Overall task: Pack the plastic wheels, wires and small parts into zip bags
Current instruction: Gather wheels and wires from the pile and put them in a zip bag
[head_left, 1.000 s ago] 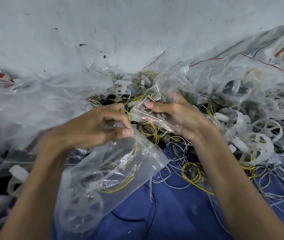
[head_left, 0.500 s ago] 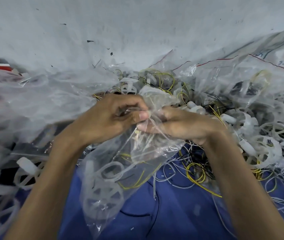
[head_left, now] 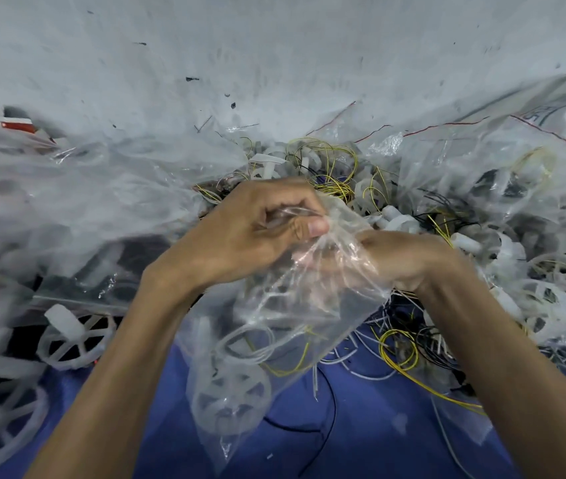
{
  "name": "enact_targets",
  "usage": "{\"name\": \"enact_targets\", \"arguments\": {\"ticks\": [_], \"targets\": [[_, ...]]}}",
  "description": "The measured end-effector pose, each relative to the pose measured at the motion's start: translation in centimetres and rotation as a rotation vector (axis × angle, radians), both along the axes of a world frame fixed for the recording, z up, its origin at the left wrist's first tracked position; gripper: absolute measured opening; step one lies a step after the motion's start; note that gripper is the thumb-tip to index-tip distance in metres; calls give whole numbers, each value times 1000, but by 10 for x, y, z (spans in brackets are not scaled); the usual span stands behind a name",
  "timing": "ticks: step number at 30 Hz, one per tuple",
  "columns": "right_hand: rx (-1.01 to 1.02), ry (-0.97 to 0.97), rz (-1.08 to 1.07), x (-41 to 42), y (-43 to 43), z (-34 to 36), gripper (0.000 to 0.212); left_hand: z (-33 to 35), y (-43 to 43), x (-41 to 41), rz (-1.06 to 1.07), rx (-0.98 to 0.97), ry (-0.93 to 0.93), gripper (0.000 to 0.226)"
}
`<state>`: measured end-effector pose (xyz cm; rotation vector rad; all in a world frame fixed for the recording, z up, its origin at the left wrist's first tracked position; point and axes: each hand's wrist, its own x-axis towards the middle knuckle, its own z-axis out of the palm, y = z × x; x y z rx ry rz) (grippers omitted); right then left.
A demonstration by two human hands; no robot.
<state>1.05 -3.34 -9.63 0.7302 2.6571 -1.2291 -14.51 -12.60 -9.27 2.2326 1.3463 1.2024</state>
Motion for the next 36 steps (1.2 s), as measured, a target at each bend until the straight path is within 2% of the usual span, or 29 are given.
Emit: {"name": "enact_targets", "arguments": {"ticks": [2,4,5,7,9,12,13,15,17,19,21,23,24,25,28,30,32,34,36], "targets": [[37,-163,78,-6,-4,0,35,1,0,1,4,14,-13,11],[174,-287,153,-15,-10,1,50,1,0,4,16,29,10,11],[218,-312,140,-18,-9,0,49,0,0,5,28,32,26,11],[264,-299,98,-19,-4,3,38,0,0,4,56,24,37,10],[194,-252,58,-18,-6,9,13,1,0,-1,62,16,22,13],[98,-156,-10,-21,-1,11,48,4,-4,-3,51,21,-14,16],[134,-181,-4,-21,-4,9,45,6,-5,-1,44,35,-24,14],[393,-168,4,-18,-3,-11,24,8,-6,4,12,78,-30,8],[546,-78,-18,-25,-3,-25,32,8,-6,8,-12,93,-8,9],[607,-66,20,-21,-10,-34,34,8,-6,7,10,67,15,13],[465,-29,3,-12,-9,-27,32,7,-6,1,38,38,5,10],[264,-25,-137,-20,-8,4,25,9,-9,-8,69,10,-11,10],[154,-8,-146,-22,-9,18,17,10,-11,-12,90,1,-19,12],[112,-12,-63,-19,-9,29,15,11,-12,-17,114,-2,-26,14],[49,144,-53,2,-3,42,39,12,-14,-26,201,24,-25,20],[132,176,-4,14,3,32,47,11,-13,-31,257,42,-19,23],[264,282,1,21,5,13,37,8,-10,-37,313,42,6,31],[358,382,-58,19,8,0,39,2,-6,-43,378,24,62,44],[345,446,-102,17,10,-8,35,-4,-3,-48,438,-65,83,59]]}}
